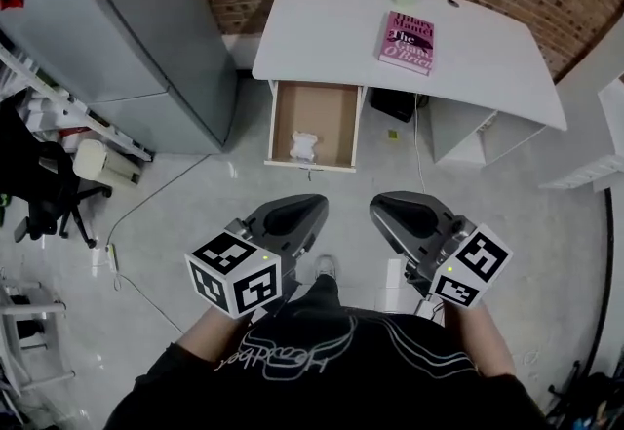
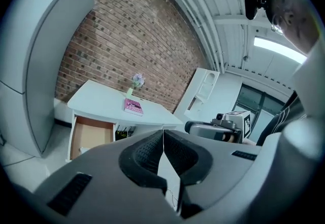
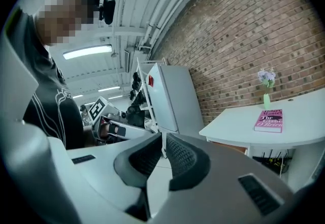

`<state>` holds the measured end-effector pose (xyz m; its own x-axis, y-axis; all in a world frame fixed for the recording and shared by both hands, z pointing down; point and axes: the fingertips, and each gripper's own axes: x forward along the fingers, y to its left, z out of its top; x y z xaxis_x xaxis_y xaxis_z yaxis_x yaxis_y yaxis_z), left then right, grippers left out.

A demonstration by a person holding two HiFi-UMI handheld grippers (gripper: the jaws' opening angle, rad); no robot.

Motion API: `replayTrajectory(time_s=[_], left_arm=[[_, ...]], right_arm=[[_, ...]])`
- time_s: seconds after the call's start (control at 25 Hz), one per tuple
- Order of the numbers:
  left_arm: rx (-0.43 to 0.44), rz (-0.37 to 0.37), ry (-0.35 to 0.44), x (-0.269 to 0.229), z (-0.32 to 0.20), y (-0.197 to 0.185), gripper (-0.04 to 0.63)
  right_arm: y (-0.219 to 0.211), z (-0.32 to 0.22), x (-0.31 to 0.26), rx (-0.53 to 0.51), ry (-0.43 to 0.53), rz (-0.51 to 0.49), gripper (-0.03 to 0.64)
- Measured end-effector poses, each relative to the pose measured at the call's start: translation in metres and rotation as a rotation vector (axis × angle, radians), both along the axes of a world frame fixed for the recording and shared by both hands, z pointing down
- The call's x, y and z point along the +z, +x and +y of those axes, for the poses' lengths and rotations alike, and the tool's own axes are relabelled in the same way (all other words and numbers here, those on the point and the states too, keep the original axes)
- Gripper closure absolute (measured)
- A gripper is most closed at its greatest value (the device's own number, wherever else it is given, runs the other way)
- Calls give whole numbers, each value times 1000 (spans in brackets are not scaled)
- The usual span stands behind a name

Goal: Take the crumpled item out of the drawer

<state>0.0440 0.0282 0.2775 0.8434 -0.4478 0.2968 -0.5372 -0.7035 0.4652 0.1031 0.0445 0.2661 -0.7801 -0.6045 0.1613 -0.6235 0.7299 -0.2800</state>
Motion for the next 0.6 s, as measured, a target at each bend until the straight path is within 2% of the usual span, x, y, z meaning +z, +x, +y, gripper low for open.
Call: replayTrajectory(time_s=[0.12, 0.28, 0.6], left_arm=[[-13, 8, -44, 21, -58, -5, 572], [-40, -5, -90, 53, -109, -22, 572], [-134, -8, -127, 104, -161, -49, 572]], right_arm=[[-3, -60, 33, 0, -40, 55, 561], [-11, -114, 71, -9, -93, 146, 561], [-26, -182, 128, -74, -89, 283, 556]])
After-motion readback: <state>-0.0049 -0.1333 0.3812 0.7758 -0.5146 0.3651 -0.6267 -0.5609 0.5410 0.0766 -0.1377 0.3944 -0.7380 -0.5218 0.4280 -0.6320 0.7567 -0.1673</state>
